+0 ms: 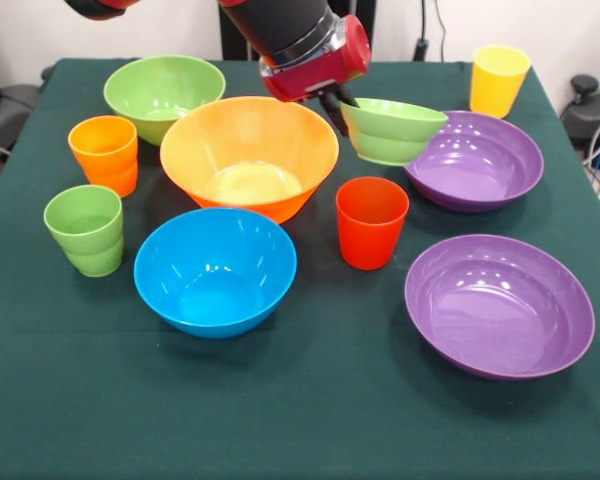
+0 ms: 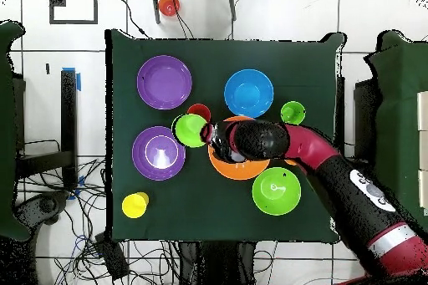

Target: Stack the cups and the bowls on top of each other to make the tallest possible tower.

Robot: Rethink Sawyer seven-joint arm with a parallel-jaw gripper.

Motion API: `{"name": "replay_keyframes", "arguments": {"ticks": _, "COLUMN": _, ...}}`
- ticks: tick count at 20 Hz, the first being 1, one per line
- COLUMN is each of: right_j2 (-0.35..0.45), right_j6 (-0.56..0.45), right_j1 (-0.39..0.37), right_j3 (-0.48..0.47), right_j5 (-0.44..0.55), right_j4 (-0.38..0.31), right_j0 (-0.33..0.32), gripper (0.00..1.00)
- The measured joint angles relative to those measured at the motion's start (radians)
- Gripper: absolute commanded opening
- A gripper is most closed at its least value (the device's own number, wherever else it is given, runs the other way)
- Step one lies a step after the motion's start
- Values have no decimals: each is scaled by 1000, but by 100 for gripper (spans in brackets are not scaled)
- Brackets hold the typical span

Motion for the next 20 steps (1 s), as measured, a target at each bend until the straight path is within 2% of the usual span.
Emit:
{"name": "replay_keyframes", "arguments": {"ticks": 13, "right_j2": -6, "right_j6": 0, "right_j1": 12, "right_j3": 7, "right_j5": -23, "right_j4": -3, "right_j0": 4, "gripper": 0}}
{"name": "replay_keyframes", "arguments": {"ticks": 20, "right_j2": -9, "right_j6": 0, "right_j1": 63, "right_j3": 7, "right_j5": -23, "right_j4": -2, "right_j0": 1, "gripper": 0}}
